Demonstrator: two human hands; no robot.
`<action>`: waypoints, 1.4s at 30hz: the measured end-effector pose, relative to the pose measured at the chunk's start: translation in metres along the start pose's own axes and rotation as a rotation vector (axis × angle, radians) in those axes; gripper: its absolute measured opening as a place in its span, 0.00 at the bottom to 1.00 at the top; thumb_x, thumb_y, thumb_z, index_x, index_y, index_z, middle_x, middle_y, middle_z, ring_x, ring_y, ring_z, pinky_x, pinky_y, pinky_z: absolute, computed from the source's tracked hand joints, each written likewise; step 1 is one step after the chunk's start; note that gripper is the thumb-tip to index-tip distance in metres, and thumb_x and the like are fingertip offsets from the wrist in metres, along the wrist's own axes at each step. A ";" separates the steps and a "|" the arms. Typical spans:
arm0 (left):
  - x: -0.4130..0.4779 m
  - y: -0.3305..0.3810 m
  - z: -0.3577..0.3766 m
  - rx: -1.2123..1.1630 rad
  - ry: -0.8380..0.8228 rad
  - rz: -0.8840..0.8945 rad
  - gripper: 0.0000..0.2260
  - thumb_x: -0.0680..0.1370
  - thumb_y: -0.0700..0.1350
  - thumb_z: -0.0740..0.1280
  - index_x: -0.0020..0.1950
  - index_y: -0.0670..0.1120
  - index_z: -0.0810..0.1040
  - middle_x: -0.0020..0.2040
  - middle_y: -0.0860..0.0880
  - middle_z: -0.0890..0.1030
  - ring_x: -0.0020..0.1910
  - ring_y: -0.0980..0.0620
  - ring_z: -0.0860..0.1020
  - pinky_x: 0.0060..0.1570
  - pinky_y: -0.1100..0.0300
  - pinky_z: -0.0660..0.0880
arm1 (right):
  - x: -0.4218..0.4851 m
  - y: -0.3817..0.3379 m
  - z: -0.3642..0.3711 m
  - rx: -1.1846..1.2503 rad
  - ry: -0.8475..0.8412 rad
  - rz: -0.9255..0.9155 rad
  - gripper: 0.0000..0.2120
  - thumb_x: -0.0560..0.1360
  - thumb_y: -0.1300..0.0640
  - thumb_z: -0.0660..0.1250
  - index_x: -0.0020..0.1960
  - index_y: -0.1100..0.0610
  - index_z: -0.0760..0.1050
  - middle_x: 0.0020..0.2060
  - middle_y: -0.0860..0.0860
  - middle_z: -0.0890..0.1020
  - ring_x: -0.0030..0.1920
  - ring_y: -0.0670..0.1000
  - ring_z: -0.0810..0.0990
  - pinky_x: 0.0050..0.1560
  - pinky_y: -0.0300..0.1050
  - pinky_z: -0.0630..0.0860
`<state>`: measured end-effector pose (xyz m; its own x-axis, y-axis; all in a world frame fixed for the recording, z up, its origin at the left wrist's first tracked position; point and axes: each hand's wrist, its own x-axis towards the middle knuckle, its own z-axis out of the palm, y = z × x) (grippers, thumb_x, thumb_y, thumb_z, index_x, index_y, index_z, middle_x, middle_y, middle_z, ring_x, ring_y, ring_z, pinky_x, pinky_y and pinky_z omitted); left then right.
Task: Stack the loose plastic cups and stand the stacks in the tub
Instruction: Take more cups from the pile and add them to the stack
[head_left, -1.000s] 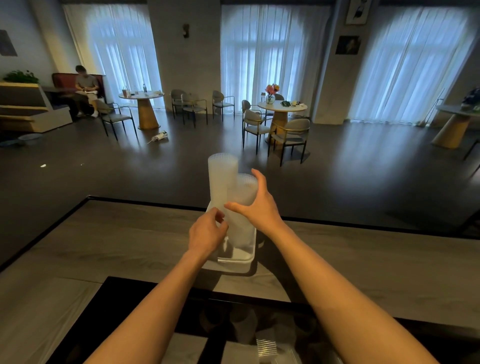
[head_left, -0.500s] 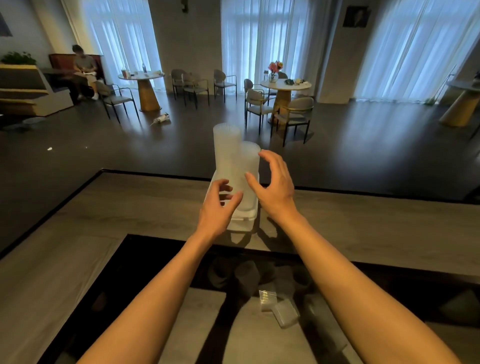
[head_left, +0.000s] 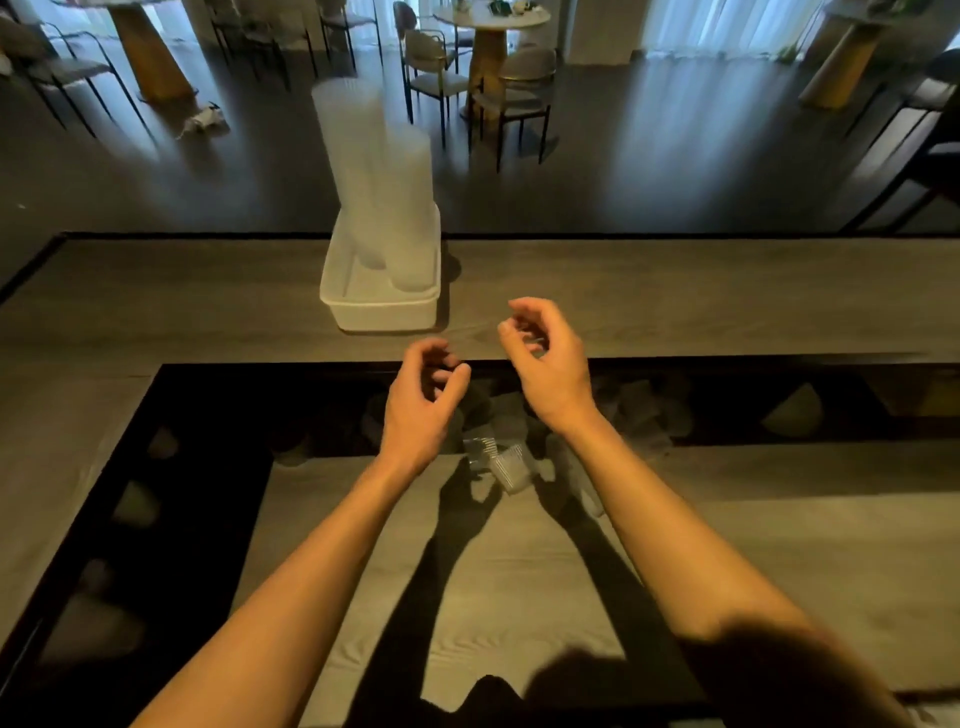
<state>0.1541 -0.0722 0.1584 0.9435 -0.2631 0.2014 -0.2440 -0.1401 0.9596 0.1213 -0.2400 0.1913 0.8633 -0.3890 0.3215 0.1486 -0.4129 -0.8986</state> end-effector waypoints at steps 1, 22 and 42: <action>-0.008 -0.006 0.008 0.002 -0.019 -0.022 0.14 0.80 0.46 0.70 0.65 0.49 0.74 0.53 0.51 0.81 0.49 0.56 0.81 0.50 0.64 0.77 | -0.012 0.010 -0.004 -0.002 0.025 0.036 0.13 0.79 0.54 0.68 0.62 0.53 0.75 0.47 0.46 0.80 0.46 0.42 0.80 0.46 0.38 0.79; -0.085 -0.110 0.144 0.329 -0.183 -0.747 0.34 0.76 0.70 0.65 0.72 0.48 0.66 0.66 0.46 0.76 0.63 0.44 0.76 0.64 0.46 0.74 | -0.138 0.217 -0.090 -0.375 -0.055 0.632 0.24 0.76 0.50 0.69 0.70 0.51 0.69 0.66 0.51 0.72 0.63 0.53 0.75 0.65 0.55 0.74; -0.044 -0.162 0.181 0.156 0.038 -0.923 0.17 0.73 0.54 0.77 0.56 0.49 0.76 0.50 0.53 0.80 0.58 0.47 0.80 0.59 0.52 0.77 | -0.123 0.282 -0.101 -0.032 -0.090 0.766 0.07 0.82 0.58 0.60 0.52 0.53 0.77 0.41 0.50 0.80 0.41 0.45 0.77 0.44 0.40 0.74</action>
<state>0.1111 -0.2107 -0.0411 0.7847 0.0474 -0.6180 0.5807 -0.4049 0.7062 0.0080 -0.3915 -0.0712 0.7556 -0.5083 -0.4133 -0.5190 -0.0795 -0.8511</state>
